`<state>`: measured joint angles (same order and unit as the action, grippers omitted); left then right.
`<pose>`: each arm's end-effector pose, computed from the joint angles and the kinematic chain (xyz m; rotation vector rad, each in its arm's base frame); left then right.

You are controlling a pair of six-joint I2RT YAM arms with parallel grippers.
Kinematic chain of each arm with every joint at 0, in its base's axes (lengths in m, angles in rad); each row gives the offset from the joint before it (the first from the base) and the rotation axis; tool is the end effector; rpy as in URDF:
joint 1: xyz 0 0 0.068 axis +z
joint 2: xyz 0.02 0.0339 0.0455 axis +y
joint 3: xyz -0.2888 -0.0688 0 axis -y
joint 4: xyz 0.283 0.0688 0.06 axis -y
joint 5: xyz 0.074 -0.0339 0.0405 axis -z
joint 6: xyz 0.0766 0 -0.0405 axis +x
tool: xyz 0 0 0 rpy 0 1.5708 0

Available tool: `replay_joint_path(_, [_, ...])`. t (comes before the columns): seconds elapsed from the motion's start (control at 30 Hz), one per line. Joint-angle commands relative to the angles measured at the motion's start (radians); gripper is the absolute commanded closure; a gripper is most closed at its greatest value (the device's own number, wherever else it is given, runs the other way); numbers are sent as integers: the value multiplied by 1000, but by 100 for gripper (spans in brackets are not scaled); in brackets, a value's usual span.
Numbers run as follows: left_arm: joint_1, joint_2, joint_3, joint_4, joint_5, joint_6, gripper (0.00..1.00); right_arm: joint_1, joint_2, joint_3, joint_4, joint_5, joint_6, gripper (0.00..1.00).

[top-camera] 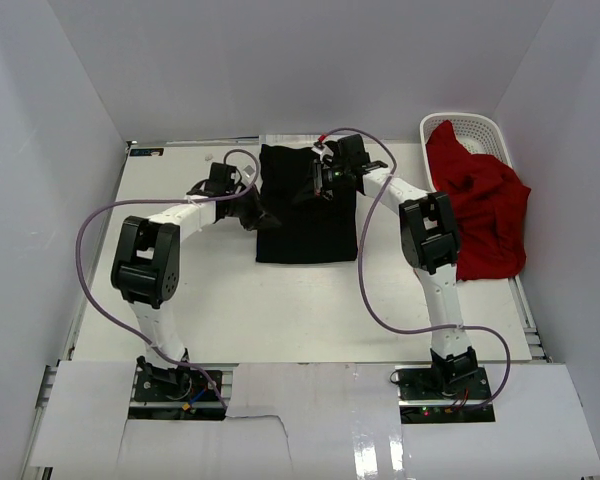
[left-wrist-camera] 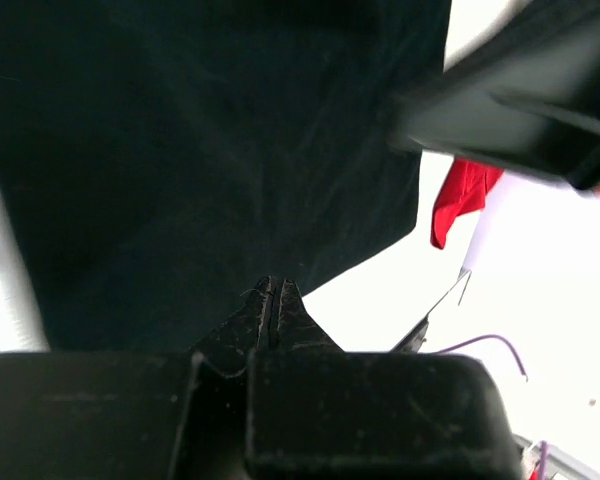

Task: Fold and stack the t-shirts
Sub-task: Fold the folded rectangular tshirt in 1/3 of the way

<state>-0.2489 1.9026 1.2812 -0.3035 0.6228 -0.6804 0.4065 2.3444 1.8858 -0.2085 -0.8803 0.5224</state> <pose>0.4359 -0.1569 0.1618 -0.2839 2.6079 -1.1416 0.5264 0.2909 0.1727 -0.3913 2.3246 1.4672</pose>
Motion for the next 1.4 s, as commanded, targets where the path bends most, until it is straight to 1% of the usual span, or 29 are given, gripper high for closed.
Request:
replay_joint_path(0.0, [-29,-79,-40,116,43,-1,100,-3,39,62,203,-114,117,92])
replay_joint_path(0.03, [-33,-79,-55,130,49,-7,100,0,70,65,252,-124,164,92])
replay_joint_path(0.13, [-56,-80,-112,170,54,-25,100,17,142,122,299,-143,200,92])
replay_joint_path(0.27, [-79,-88,-157,188,41,-30,100,34,220,188,316,-146,208,92])
replay_joint_path(0.43, [-99,-89,-216,219,23,-36,100,37,289,213,374,-135,209,92])
replay_joint_path(0.57, [-115,-82,-264,245,22,-45,100,37,345,237,376,-117,189,92])
replay_joint_path(0.77, [-124,-92,-330,254,23,-39,100,32,386,266,379,-34,87,92])
replay_joint_path(1.0, [-124,-120,-411,244,11,-31,100,5,426,325,451,26,57,92])
replay_joint_path(1.13, [-124,-135,-434,241,12,-37,100,-6,421,335,477,23,50,92])
replay_joint_path(1.23, [-124,-161,-438,242,12,-47,100,-6,391,311,494,0,48,92])
replay_joint_path(1.27, [-124,-189,-437,241,2,-51,100,-6,380,287,498,0,48,92])
replay_joint_path(1.37, [-124,-240,-416,218,-37,-50,100,-6,365,285,468,9,18,92])
